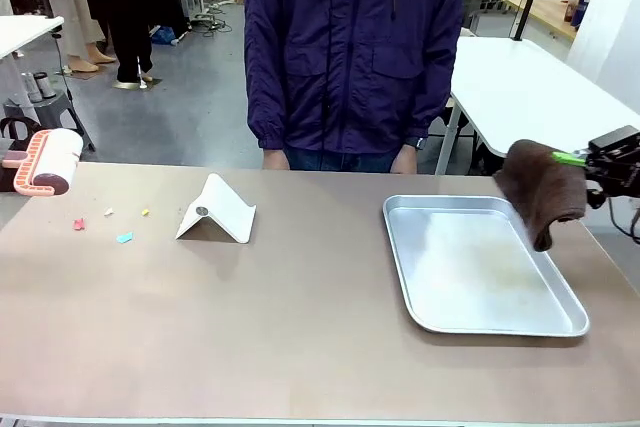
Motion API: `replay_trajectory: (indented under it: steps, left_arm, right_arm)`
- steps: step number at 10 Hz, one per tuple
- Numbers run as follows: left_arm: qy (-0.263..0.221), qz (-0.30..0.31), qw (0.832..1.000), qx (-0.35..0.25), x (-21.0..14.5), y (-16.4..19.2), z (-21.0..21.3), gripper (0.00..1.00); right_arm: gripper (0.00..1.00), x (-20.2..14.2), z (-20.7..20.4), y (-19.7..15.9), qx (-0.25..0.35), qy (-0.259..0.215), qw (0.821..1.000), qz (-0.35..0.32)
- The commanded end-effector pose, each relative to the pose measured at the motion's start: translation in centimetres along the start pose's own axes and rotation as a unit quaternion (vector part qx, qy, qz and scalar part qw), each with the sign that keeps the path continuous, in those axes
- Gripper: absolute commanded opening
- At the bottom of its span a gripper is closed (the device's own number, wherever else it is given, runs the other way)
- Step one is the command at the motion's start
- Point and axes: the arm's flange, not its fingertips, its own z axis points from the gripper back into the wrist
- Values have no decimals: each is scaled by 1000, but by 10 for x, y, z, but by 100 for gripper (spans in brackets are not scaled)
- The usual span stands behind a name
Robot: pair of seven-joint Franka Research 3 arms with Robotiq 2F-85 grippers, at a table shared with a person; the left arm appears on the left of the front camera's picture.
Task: Clean the surface of the table.
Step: If a person points to the right, clean the right side of the table with your right hand, and if they point to the left, clean the left side with your left hand.
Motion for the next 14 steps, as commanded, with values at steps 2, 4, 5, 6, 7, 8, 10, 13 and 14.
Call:
replay_trajectory:
  steps: [2,4,5,6,7,8,10,13,14]
  left_arm:
    - [0,7,1000,0,0,-4,1,17]
    - [0,7,1000,0,0,-4,1,17]
    - [0,7,1000,0,0,-4,1,17]
    - [0,7,1000,0,0,-4,1,17]
    - [0,7,1000,0,0,-4,1,17]
    - [0,7,1000,0,0,-4,1,17]
    - [0,7,1000,0,0,-4,1,17]
    - [0,7,1000,0,0,-4,1,17]
    - [0,7,1000,0,0,-4,1,17]
  right_arm:
    - [0,-19,43,19,21,-84,995,39]
    - [0,-27,63,17,37,-113,992,45]
    - [0,-27,67,12,43,-126,990,47]
    - [0,-24,58,5,19,-132,989,64]
    - [0,-27,77,17,25,-107,993,29]
    - [0,-27,77,17,25,-107,993,29]
    - [0,-27,77,17,25,-107,993,29]
    - [0,-27,77,17,25,-107,993,29]
    - [0,-27,77,17,25,-107,993,29]
